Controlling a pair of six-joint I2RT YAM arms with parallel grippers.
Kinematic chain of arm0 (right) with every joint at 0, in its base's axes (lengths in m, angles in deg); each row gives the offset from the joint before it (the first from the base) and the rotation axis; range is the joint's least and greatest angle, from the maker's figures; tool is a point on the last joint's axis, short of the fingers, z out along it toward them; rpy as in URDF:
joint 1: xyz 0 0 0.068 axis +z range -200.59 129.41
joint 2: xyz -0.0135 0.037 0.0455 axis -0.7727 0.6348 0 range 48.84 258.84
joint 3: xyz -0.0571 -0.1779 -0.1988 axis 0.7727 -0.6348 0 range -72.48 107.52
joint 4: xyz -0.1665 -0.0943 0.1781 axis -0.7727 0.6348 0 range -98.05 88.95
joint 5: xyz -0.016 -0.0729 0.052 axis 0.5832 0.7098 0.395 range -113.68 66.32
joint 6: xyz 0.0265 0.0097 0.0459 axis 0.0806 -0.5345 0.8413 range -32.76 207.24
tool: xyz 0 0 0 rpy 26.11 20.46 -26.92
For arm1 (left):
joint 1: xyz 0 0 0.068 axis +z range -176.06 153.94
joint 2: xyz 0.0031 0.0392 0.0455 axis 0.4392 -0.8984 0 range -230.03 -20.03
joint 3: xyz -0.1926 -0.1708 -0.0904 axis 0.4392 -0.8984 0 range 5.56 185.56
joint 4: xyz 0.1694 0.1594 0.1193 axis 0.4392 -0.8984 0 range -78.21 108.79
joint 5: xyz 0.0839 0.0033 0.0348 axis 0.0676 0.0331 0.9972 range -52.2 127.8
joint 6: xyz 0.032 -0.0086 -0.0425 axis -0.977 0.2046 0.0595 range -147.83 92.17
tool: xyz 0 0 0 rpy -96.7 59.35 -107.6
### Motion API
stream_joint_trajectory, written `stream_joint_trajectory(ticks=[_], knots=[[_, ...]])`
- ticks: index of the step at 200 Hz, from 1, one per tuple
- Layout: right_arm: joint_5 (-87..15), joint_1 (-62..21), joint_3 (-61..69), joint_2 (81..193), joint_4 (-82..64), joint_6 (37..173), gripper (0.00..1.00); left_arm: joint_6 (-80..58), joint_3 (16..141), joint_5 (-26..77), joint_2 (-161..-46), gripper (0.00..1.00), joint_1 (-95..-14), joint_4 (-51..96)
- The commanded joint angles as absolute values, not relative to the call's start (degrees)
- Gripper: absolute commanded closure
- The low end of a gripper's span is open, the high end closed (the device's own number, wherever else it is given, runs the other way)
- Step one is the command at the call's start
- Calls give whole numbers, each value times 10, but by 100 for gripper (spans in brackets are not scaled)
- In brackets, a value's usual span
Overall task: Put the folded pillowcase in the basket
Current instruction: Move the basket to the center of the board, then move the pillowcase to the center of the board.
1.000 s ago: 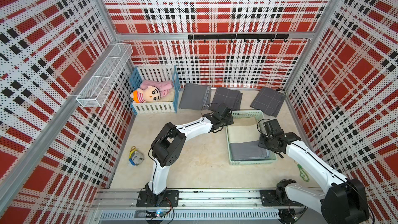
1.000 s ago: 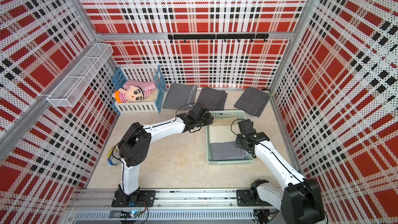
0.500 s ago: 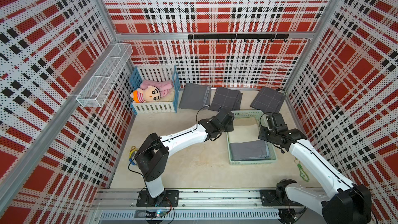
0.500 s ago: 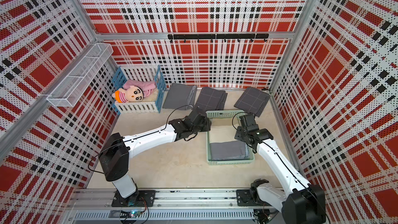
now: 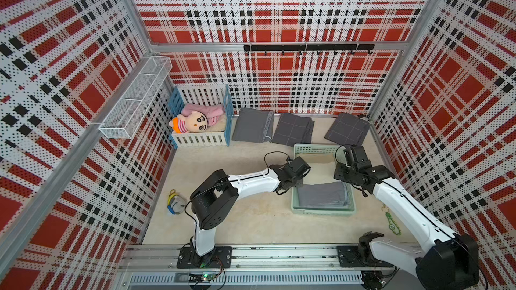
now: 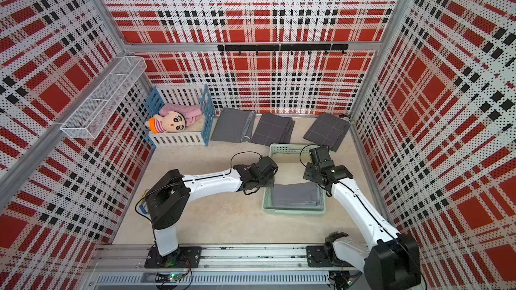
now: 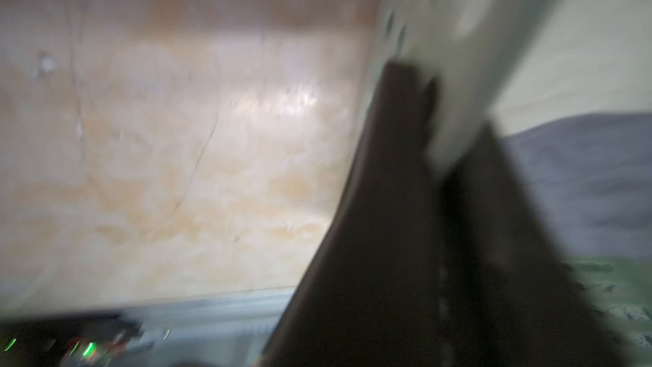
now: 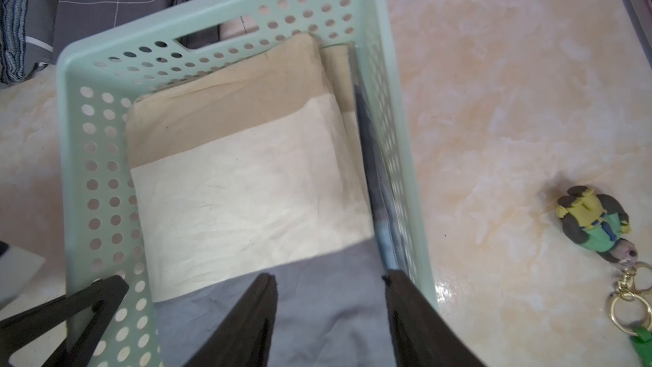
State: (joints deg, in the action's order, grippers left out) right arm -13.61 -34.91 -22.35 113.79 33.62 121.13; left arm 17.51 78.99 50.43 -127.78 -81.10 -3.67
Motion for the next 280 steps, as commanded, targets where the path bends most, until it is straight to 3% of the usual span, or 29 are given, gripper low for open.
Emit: stream_joint_trajectory(ticks=[1,62,110,120,132,155,196,219,253,280], knots=[[-122,-353,-211,1140,322,1204,44,159,762,543,-1239,100,-808,-65],[-87,-361,-169,1219,274,1194,42,110,662,588,-1096,100,-774,-130],[-103,-417,-88,1325,222,1196,38,104,577,588,-1037,100,-721,-185],[-98,-427,-65,1359,211,1194,41,106,566,594,-1028,100,-712,-191],[-91,-439,-33,1406,201,1177,55,107,559,595,-1015,100,-699,-196],[-115,-476,48,1510,197,1176,100,107,556,598,-987,98,-677,-212],[-123,-493,242,1683,244,1171,100,90,524,575,-941,91,-612,-215],[-122,-502,338,1759,276,1174,100,80,515,554,-946,70,-597,-196],[-127,-505,429,1844,335,1179,100,72,529,551,-961,65,-586,-195],[-149,-509,422,1868,354,1179,100,78,563,562,-922,64,-585,-198]])
